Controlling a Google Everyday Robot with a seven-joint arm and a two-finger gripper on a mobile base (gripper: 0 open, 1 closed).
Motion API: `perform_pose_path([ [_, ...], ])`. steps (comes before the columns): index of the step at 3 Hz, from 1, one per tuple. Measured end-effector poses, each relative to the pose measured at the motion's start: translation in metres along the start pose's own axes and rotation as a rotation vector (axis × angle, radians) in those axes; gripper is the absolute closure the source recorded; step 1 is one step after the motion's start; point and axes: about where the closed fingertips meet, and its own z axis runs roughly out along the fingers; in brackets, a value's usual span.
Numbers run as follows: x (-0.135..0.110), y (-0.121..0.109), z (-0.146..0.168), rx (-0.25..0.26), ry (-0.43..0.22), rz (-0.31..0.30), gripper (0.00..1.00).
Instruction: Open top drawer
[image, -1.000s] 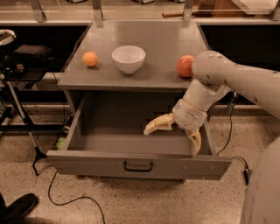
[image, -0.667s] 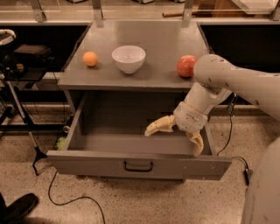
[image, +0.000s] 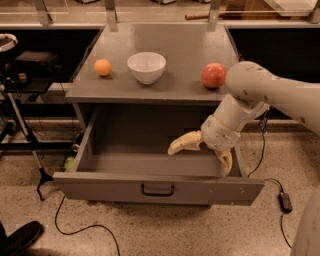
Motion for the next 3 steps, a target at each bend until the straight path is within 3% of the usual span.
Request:
perform_pose_path([
  [2,-0.023,0.011,-0.005,0.015,-0.121,-0.103,0.0],
  [3,-0.03,0.017,0.003,0.001,-0.125,-0.13,0.0],
])
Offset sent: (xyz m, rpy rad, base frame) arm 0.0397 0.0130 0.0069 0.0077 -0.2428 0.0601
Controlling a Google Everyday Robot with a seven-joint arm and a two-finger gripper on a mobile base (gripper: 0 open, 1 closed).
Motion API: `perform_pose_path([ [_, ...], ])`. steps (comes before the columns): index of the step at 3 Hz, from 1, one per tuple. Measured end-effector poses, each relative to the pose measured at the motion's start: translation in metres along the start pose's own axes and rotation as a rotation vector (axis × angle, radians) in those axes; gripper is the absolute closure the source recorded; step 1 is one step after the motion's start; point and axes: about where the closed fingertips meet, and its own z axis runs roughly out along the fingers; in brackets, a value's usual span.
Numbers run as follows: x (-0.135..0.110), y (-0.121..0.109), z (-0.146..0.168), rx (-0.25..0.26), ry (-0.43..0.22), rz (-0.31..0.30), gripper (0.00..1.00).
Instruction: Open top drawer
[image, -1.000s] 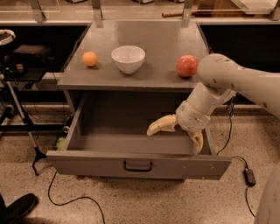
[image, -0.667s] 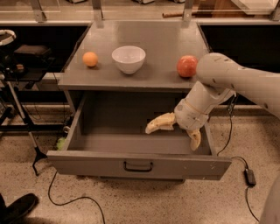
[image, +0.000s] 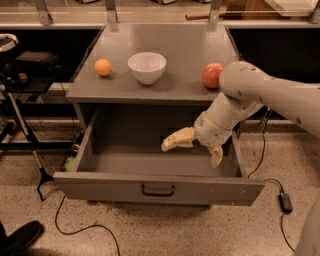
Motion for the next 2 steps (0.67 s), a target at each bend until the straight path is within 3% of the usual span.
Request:
perform_pose_path([
  [2,0.019,0.003,0.026,-0.075,0.099,0.047,0.0],
])
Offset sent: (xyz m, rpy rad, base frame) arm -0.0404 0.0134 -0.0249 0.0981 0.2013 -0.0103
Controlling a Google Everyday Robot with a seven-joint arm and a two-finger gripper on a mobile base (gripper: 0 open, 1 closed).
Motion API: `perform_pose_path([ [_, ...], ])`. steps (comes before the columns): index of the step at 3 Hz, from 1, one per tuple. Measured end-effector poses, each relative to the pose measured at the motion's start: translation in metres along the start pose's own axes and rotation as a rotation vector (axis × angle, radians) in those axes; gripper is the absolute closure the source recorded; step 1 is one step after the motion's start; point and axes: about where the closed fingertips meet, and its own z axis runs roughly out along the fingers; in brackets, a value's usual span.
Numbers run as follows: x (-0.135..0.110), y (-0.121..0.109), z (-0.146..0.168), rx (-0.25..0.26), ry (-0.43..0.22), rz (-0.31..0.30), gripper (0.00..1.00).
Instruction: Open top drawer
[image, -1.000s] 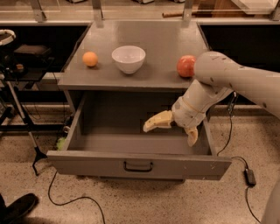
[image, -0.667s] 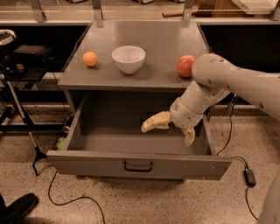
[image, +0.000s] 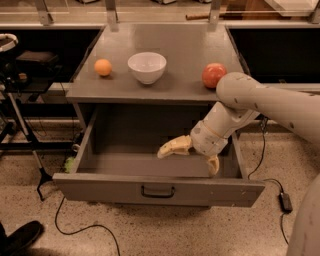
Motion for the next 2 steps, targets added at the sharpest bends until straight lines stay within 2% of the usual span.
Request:
perform_pose_path([
  [1,-0.0001,0.0002,-0.0001,0.0,0.001,0.0,0.0],
  [2,0.0068,0.0022,0.0037,-0.013,0.038,0.005,0.0],
])
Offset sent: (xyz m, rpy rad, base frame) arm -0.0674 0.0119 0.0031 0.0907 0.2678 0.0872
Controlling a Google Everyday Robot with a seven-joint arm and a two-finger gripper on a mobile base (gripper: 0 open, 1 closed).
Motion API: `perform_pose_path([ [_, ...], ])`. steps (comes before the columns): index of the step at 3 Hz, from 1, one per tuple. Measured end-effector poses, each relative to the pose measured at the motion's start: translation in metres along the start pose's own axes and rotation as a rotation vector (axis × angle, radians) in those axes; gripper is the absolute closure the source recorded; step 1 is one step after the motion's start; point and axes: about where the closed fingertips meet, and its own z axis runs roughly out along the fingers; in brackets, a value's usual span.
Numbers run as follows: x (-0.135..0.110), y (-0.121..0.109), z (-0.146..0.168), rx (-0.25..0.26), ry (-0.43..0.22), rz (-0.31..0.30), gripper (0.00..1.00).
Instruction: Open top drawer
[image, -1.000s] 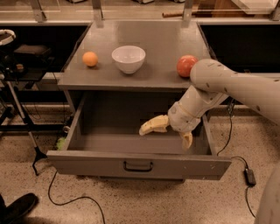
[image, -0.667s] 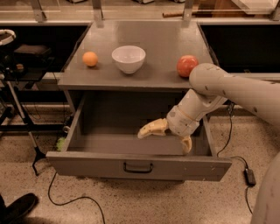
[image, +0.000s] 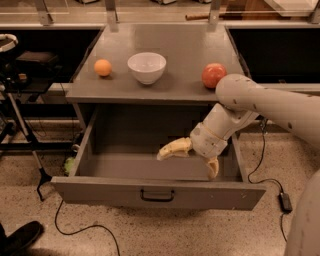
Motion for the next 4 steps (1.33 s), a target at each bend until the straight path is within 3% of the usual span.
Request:
perform_pose_path([
  [1,0.011,0.003,0.005,-0.011,0.06,-0.005,0.0],
  [2,0.035,0.007,0.016,-0.008,0.194,-0.05,0.0],
  [3,0.036,0.008,0.016,-0.007,0.205,-0.052,0.0],
  [4,0.059,0.004,0.014,0.006,0.293,-0.06,0.0],
])
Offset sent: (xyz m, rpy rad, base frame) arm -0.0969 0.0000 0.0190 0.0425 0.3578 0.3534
